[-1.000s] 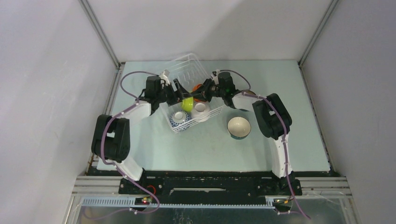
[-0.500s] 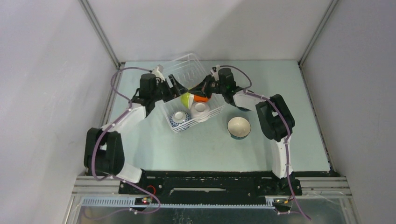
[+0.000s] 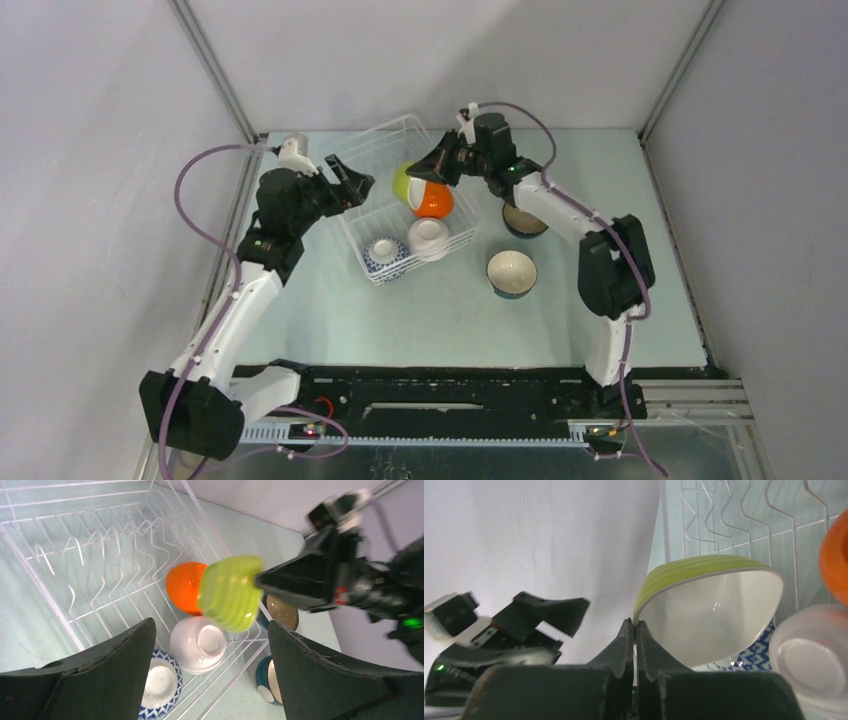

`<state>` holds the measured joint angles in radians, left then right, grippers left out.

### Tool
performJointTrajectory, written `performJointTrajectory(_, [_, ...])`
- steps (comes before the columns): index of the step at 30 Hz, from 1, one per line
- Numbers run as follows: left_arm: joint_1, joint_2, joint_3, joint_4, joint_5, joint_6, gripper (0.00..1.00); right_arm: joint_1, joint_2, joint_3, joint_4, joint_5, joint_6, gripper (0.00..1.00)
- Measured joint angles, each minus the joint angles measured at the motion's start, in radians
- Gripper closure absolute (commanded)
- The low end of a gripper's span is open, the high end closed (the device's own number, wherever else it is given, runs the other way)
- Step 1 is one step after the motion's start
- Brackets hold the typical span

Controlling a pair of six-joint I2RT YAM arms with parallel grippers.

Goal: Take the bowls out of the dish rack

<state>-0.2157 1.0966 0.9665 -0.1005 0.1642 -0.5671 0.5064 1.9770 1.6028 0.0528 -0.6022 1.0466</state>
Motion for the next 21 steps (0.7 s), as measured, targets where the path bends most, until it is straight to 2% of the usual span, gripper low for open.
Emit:
performJointTrajectory(6, [0.000,-0.046,-0.058,-0.037,-0.005,0.010,0.11,-0.001,-0.229,0.021,-0.238,0.122,-0.178,1.00])
performJointTrajectory(11, [-0.019,-0.046,-0.076,-0.064,-0.009,0.019,0.11,-0.050,-0.412,0.013,-0.399,0.211,-0.296,1.00])
performJointTrajectory(16, [-0.089,-0.040,-0.076,-0.068,-0.037,0.034,0.11,-0.200,-0.591,-0.112,-0.538,0.318,-0.375,1.00])
performJointTrajectory(21, [-0.162,-0.003,-0.074,-0.075,-0.076,0.053,0.11,-0.355,-0.702,-0.252,-0.685,0.455,-0.406,1.00])
